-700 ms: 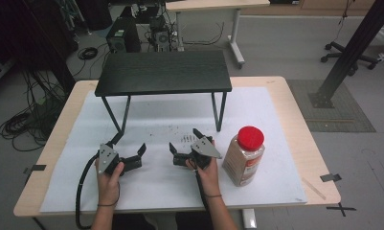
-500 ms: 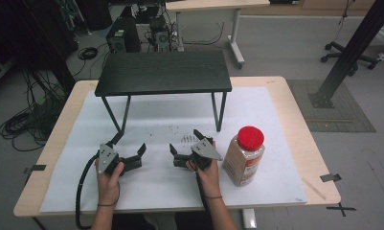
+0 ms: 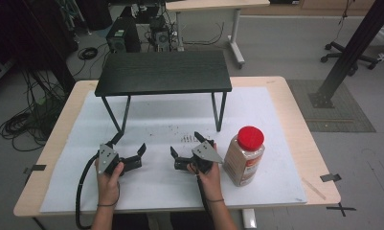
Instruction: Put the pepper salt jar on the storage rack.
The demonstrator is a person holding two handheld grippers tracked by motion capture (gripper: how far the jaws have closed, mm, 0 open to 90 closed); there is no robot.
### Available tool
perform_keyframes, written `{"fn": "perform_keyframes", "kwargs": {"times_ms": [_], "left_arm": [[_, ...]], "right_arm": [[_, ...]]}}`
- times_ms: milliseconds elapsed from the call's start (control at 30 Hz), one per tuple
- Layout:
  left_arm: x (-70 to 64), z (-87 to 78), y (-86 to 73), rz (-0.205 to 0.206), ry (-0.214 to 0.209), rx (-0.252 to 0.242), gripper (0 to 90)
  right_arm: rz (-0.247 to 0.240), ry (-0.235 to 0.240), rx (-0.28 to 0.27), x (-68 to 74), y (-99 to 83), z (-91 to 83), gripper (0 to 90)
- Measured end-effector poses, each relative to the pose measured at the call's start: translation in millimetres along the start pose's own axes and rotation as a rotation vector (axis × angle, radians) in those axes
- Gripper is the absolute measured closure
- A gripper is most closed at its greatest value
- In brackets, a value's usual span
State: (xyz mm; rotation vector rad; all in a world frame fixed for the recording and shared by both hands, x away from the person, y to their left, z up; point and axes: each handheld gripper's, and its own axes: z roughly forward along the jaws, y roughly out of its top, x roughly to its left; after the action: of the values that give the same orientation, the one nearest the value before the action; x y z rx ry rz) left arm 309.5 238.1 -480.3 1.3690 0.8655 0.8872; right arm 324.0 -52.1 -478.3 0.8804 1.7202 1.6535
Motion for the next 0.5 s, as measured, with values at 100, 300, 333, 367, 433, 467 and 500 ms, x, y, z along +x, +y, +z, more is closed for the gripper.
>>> {"fn": "perform_keyframes", "kwargs": {"times_ms": [100, 300, 333, 367, 433, 467, 500], "left_arm": [[-0.7, -0.3, -0.2, 0.009, 0.0, -0.005, 0.2], [-0.3, -0.3, -0.1, 0.005, -0.001, -0.003, 0.2], [-0.3, -0.3, -0.1, 0.004, 0.0, -0.003, 0.2], [-0.4, -0.3, -0.1, 0.004, 0.0, -0.004, 0.2], [-0.4, -0.4, -0.1, 0.004, 0.0, -0.004, 0.2], [-0.3, -0.4, -0.1, 0.005, 0.0, -0.004, 0.2], [-0.3, -0.4, -0.1, 0.005, 0.0, -0.004, 0.2]], "right_arm": [[-0.003, -0.001, 0.001, 1.4, -0.2, -3.4, 0.3], [-0.004, -0.004, 0.003, 3.3, -0.5, -8.2, 0.3], [-0.006, -0.005, 0.002, 3.3, -0.5, -8.7, 0.3], [-0.005, -0.005, 0.002, 3.6, -0.5, -9.2, 0.3], [-0.005, -0.002, 0.004, 4.2, -0.6, -11.3, 0.3], [-0.005, -0.003, 0.004, 4.4, -0.6, -11.7, 0.3], [-0.004, -0.002, 0.005, 4.7, -0.7, -12.5, 0.3]]}}
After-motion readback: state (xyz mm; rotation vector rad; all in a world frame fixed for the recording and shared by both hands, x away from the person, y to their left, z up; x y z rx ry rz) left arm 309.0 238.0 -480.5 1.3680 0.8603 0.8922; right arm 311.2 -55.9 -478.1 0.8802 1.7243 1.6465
